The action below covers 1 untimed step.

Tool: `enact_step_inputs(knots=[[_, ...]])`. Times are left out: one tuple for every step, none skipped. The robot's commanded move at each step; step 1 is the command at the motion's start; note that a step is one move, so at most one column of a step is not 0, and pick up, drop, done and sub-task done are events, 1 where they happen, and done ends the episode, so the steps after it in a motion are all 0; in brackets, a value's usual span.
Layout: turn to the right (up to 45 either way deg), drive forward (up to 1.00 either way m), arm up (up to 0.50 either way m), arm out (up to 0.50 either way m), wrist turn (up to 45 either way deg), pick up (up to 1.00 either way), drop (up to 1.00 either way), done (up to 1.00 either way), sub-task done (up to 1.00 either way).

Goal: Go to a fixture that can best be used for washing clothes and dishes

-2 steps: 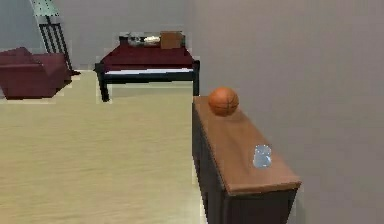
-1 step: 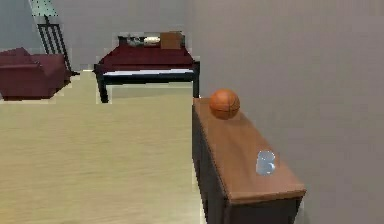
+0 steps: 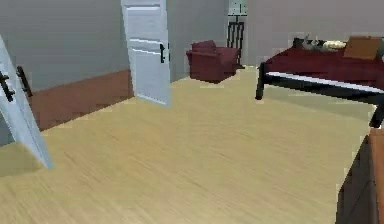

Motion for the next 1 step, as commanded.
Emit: enact_step_inputs(knots=[[-30.0,0.0,0.0,0.0,0.0,0.0,0.0,0.0,0.0]])
